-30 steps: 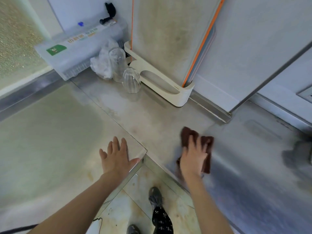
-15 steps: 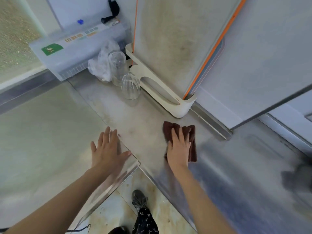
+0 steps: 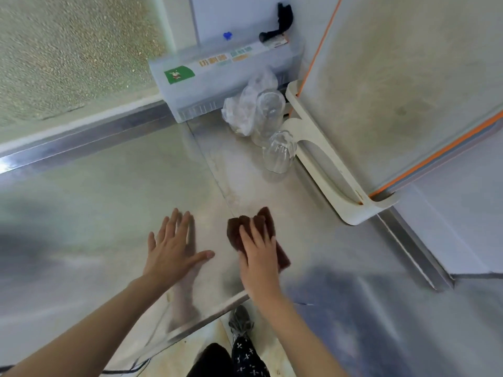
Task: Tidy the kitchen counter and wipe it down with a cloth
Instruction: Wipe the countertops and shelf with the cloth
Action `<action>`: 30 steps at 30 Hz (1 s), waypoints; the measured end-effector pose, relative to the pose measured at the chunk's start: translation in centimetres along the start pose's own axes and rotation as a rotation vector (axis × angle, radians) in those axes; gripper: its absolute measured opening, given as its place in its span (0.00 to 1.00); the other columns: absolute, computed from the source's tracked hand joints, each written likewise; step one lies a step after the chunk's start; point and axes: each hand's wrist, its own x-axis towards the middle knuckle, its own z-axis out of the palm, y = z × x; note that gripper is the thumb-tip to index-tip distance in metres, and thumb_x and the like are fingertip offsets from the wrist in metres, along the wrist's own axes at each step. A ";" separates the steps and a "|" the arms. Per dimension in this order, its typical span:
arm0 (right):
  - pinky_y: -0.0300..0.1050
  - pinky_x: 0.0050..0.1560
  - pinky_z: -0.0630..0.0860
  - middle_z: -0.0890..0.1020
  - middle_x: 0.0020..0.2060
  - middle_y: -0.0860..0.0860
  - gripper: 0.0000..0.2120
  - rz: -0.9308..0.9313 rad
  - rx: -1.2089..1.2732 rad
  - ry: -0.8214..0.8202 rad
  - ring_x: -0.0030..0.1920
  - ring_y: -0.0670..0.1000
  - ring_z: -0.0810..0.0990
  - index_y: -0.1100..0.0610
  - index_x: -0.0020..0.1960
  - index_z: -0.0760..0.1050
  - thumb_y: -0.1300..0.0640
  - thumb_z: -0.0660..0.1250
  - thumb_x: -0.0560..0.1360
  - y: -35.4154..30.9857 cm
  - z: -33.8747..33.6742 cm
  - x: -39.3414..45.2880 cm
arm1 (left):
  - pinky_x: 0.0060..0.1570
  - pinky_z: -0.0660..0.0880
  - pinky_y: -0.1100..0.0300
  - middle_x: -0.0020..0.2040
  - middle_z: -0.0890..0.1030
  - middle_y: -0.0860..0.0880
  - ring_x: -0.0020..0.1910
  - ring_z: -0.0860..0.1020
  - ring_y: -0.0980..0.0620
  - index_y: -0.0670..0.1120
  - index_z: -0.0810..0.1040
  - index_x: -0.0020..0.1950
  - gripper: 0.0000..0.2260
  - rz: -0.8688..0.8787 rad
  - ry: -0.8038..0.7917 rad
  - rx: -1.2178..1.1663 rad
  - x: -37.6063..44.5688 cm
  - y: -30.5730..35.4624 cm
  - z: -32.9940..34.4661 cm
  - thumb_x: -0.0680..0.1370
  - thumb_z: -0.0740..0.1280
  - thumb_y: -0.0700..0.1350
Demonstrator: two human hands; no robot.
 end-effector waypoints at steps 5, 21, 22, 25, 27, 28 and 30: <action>0.60 0.73 0.52 0.61 0.74 0.52 0.24 -0.321 -0.081 -0.181 0.75 0.59 0.55 0.52 0.72 0.62 0.59 0.60 0.77 -0.1 0.0 3.0 | 0.73 0.45 0.41 0.77 0.40 0.49 0.76 0.42 0.47 0.51 0.41 0.75 0.47 -0.076 0.019 -0.059 0.1 -2.0 -1.5 0.67 0.63 0.68; 0.49 0.74 0.43 0.56 0.75 0.50 0.22 -0.424 -0.050 -0.225 0.76 0.55 0.52 0.50 0.73 0.60 0.55 0.56 0.80 -1.5 0.2 15.6 | 0.73 0.47 0.42 0.77 0.39 0.50 0.76 0.41 0.47 0.56 0.39 0.74 0.47 -0.255 0.046 -0.075 4.2 -7.8 -3.7 0.65 0.61 0.71; 0.52 0.75 0.45 0.57 0.75 0.51 0.22 -0.415 -0.067 -0.203 0.76 0.55 0.52 0.50 0.73 0.60 0.57 0.57 0.79 -2.5 0.9 17.7 | 0.73 0.48 0.42 0.77 0.38 0.49 0.76 0.41 0.47 0.56 0.38 0.74 0.47 -0.267 0.036 -0.046 4.3 -7.9 -3.4 0.65 0.61 0.72; 0.58 0.75 0.50 0.60 0.75 0.54 0.22 -0.420 -0.131 -0.172 0.75 0.58 0.55 0.52 0.73 0.61 0.56 0.56 0.80 -5.0 2.5 24.2 | 0.72 0.50 0.43 0.77 0.37 0.50 0.76 0.40 0.47 0.57 0.36 0.73 0.47 -0.298 0.019 0.000 4.6 -8.1 -2.7 0.65 0.59 0.73; 0.59 0.74 0.52 0.61 0.74 0.55 0.22 -0.417 -0.150 -0.172 0.74 0.60 0.56 0.53 0.73 0.61 0.56 0.56 0.79 -5.9 3.1 27.7 | 0.72 0.50 0.44 0.77 0.37 0.50 0.76 0.40 0.47 0.57 0.35 0.73 0.47 -0.303 0.007 0.009 4.7 -8.2 -2.8 0.65 0.59 0.73; 0.60 0.73 0.53 0.62 0.74 0.55 0.22 -0.421 -0.152 -0.160 0.74 0.61 0.58 0.52 0.73 0.61 0.56 0.57 0.79 -6.3 3.3 28.8 | 0.72 0.49 0.44 0.77 0.36 0.50 0.76 0.40 0.47 0.57 0.35 0.73 0.48 -0.304 0.002 0.017 4.7 -8.3 -2.8 0.65 0.58 0.73; 0.61 0.72 0.56 0.64 0.72 0.55 0.23 -0.427 -0.157 -0.125 0.72 0.61 0.59 0.51 0.73 0.61 0.57 0.58 0.79 -7.1 3.6 29.9 | 0.72 0.49 0.44 0.76 0.36 0.50 0.76 0.39 0.47 0.57 0.34 0.73 0.47 -0.303 -0.007 0.022 4.8 -8.2 -2.8 0.65 0.58 0.73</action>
